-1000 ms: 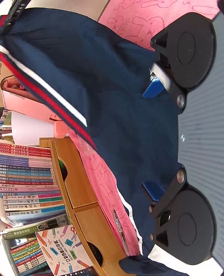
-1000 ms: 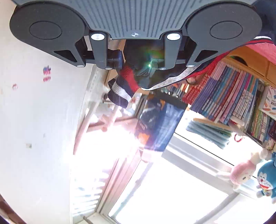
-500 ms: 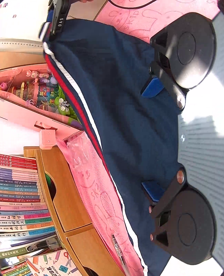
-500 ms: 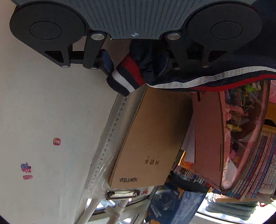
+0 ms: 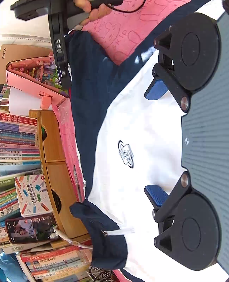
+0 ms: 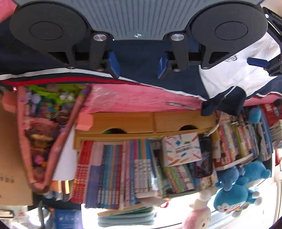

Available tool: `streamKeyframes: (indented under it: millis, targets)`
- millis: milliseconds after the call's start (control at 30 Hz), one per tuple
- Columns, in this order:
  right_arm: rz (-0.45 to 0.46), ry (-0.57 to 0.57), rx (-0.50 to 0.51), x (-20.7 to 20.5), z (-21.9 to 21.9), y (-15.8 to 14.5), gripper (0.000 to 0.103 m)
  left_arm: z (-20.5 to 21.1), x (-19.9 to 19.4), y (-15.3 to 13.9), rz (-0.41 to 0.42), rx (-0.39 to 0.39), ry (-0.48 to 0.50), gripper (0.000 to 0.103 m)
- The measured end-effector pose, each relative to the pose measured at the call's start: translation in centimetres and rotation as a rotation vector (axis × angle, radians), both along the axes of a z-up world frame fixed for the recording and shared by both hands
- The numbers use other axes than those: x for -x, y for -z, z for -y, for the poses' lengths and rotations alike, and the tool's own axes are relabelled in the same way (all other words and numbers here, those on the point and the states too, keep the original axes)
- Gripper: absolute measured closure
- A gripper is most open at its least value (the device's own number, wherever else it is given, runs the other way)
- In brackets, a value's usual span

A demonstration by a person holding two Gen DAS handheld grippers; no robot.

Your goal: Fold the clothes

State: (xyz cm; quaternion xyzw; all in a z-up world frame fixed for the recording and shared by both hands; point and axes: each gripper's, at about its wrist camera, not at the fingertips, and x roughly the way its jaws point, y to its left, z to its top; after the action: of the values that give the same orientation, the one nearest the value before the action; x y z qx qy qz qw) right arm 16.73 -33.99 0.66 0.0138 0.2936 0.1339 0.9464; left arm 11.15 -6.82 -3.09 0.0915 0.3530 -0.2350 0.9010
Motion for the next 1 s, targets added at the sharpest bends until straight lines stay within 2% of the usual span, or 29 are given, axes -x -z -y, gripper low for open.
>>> streamKeyframes:
  millis: [33, 100, 167, 200, 333, 400, 467, 533, 600, 667, 767, 833, 867, 933, 1000]
  targets:
    - [-0.022, -0.048, 0.031, -1.1, -2.7, 0.8, 0.066, -0.9, 0.8, 0.2, -0.011, 0.010, -0.007, 0.000]
    - [-0.060, -0.105, 0.103, -3.2, -7.3, 2.5, 0.068, -2.2, 2.0, 0.5, -0.021, 0.022, -0.008, 0.000]
    - [-0.100, -0.117, 0.146, -5.7, -10.2, 4.1, 0.069, -2.7, 3.0, 0.9, 0.003, 0.028, 0.000, 0.000]
    - [-0.079, -0.094, 0.143, -6.7, -10.5, 4.4, 0.070, -3.0, 3.5, 1.1, 0.018, 0.029, 0.008, 0.000]
    - [-0.096, 0.062, 0.143, -12.0, -8.8, 4.7, 0.070, -2.3, 3.6, 1.2, 0.021, 0.020, 0.025, 0.000]
    - [-0.124, 0.199, 0.199, -13.6, -7.6, 4.3, 0.057, -2.3, 3.6, 1.2, 0.020, 0.028, 0.023, 0.000]
    - [-0.153, 0.339, 0.263, -14.5, -6.3, 3.6, 0.057, -2.5, 3.6, 1.3, 0.017, 0.042, 0.021, 0.000]
    - [-0.106, 0.289, 0.227, -12.7, -6.5, 2.3, 0.057, -2.7, 3.6, 1.3, 0.015, 0.052, 0.019, 0.000]
    - [-0.080, 0.213, 0.168, -10.3, -7.3, 0.9, 0.048, -2.8, 3.6, 1.3, 0.017, 0.059, 0.012, 0.000]
    - [-0.069, 0.105, 0.103, -7.5, -8.7, 0.0, 0.031, -3.3, 3.8, 1.1, 0.018, 0.077, -0.007, 0.000]
    - [-0.064, -0.053, 0.048, -2.7, -10.5, -0.6, 0.028, -5.6, 5.0, 0.1, -0.006, 0.157, -0.029, 0.000]
    - [-0.079, -0.112, 0.079, 0.6, -11.1, 0.0, 0.028, -8.1, 6.7, -0.8, -0.017, 0.222, -0.040, 0.000]
    - [-0.089, -0.122, 0.117, 1.9, -10.8, 0.5, 0.028, -9.3, 7.6, -1.2, -0.011, 0.230, -0.058, 0.000]
    - [-0.108, -0.089, 0.223, 3.8, -9.7, 1.9, 0.029, -11.3, 9.5, -1.6, 0.019, 0.185, -0.119, 0.000]
    - [-0.109, 0.013, 0.276, 4.5, -6.7, 3.1, 0.021, -13.0, 11.6, -1.6, 0.050, 0.097, -0.201, 0.000]
